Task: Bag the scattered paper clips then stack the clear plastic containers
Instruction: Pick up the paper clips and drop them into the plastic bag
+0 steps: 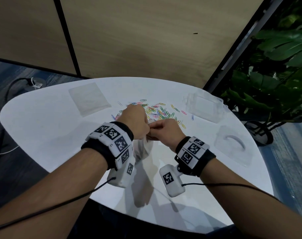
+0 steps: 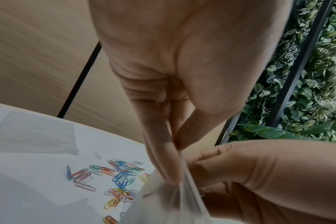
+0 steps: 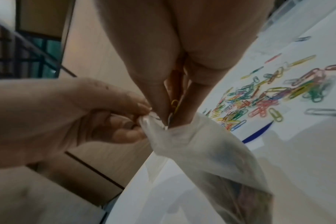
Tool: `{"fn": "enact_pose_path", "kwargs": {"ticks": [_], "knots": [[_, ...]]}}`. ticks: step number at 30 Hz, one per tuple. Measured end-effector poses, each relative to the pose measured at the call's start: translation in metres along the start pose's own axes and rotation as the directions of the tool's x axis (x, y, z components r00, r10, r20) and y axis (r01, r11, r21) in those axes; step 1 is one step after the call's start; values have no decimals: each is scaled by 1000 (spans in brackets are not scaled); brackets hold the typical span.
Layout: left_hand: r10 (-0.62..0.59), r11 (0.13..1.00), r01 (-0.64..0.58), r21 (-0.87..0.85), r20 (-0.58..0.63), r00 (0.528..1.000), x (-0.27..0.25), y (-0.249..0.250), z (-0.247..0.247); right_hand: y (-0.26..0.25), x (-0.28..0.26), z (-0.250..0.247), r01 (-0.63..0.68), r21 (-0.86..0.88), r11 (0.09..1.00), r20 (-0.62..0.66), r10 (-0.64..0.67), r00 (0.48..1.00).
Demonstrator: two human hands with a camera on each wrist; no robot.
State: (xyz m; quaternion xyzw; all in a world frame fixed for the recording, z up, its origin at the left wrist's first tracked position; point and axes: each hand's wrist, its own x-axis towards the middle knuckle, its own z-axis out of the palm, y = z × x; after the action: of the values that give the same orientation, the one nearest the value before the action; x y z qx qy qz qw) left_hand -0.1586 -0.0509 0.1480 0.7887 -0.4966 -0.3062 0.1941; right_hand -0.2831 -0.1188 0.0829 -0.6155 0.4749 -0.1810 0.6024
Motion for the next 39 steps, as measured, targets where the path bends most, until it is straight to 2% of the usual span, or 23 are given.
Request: {"fn": "enact_pose_path", "kwargs": {"ticks": [2,6,8,10,12,15,18,20,22,23,24,25,26,27,28,29,30,31,34,36,39], "knots": [[-6,1000,6,0,2,1000,0,1,-2,-1,1,5,7,-58,998,6,-6,1000],[2,1000,-2,-2,0,1000,-2,0,-3,-1,2,9,-63,-146,987,109,80,991],[-1,1000,1,-13,-3,1000,-1,-3,-3,-6,1,6,28,-352,936,80,0,997],[-1,1000,1,-21,-2,1000,-2,-5,-2,-9,-1,6,158,-580,799,42,-165,985],[-6,1000,6,-16,-6,1000,-2,-4,-2,-11,-4,6,258,-640,724,98,-256,962],[-2,1000,2,21,-19,1000,-3,-2,-5,-10,-6,8,297,-612,733,176,-239,955],[6,999,-5,35,-29,1000,-3,-2,-7,-13,-6,4,258,-526,811,175,-194,965],[7,1000,-6,31,-33,999,-2,-3,-8,-17,-6,-5,196,-312,930,185,-143,972],[-2,1000,3,28,-25,1000,-2,-7,-9,-15,-3,-26,89,-107,990,199,-66,978],[-7,1000,8,30,-17,1000,-3,-8,-9,-9,1,-42,52,-93,994,169,-36,985],[-8,999,9,34,-13,1000,-3,-10,-11,1,9,-59,17,-150,989,113,0,994],[-9,999,9,41,-11,1000,-4,-11,-12,15,16,-79,-39,-315,948,34,52,998],[-8,999,9,49,-13,1000,-4,-13,-14,30,23,-98,-135,-555,821,-54,126,991],[-9,998,9,55,-16,1000,-5,-15,-16,46,26,-116,-245,-744,622,-145,207,968],[-9,998,10,61,-17,1000,-5,-17,-18,61,25,-130,-324,-837,441,-218,274,937],[-9,998,10,64,-14,1000,-5,-19,-19,74,23,-139,-359,-863,354,-250,318,915],[-12,998,13,66,-7,1000,-6,-21,-20,85,22,-144,-363,-860,358,-247,330,911],[-15,998,16,66,-3,1000,-6,-22,-21,92,21,-144,-347,-846,405,-230,310,923],[-20,997,20,73,-2,1000,-7,-25,-23,97,32,-127,-209,-811,547,-144,161,976],[-26,996,26,80,-1,1000,-7,-26,-23,94,44,-105,-130,-798,589,-96,89,991],[-26,997,25,76,1,1000,-7,-27,-24,90,60,-76,-90,-764,639,-109,9,994]]}}
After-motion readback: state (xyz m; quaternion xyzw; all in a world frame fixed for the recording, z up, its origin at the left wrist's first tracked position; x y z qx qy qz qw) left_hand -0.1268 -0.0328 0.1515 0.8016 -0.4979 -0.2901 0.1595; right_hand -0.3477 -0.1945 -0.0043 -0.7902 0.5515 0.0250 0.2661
